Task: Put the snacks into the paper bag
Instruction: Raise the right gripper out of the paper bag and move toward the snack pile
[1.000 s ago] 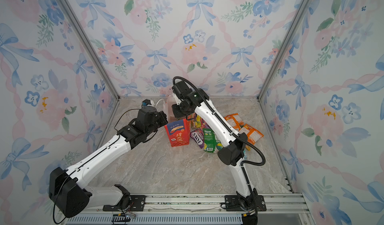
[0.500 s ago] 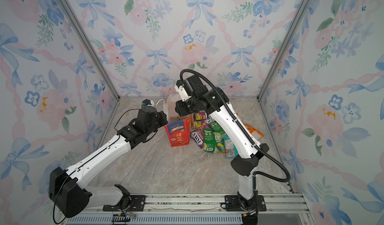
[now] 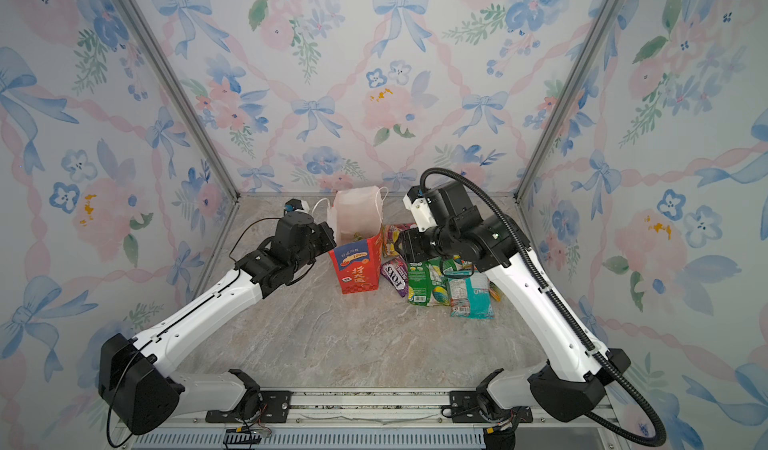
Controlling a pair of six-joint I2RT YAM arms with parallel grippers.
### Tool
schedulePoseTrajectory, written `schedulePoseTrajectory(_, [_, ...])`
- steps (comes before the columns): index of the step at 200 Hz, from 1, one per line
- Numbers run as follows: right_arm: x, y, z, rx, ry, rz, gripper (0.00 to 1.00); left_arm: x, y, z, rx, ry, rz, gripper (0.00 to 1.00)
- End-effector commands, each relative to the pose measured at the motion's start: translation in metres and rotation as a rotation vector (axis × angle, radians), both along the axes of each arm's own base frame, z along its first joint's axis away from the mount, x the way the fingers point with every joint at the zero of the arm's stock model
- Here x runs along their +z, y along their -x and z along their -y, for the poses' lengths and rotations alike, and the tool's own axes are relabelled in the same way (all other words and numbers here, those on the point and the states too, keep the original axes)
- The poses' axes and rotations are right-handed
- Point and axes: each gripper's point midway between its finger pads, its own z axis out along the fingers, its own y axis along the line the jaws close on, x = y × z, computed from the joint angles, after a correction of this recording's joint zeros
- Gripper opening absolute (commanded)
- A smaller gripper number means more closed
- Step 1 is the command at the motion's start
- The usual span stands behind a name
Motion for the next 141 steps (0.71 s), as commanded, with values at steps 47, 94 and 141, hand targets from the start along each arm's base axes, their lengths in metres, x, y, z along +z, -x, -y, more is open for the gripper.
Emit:
schedulePoseTrajectory(47, [-0.085,-0.018,0.022,-0.15,-0.101,-0.157,0.69,0.016,-0.011,0.011,-0.019,0.05,0.018,0.04])
schedulePoseTrajectory(94, [-0.138,-0.034,0.044,-0.258,-0.18,-0.256,0.73,0.018,-0.01,0.007,-0.005,0.047,0.028,0.0])
schedulePoseTrajectory(141, [-0.176,-0.032,0.063,-0.351,-0.177,-0.313,0.75,0.017,-0.01,0.006,-0.005,0.045,0.026,0.0])
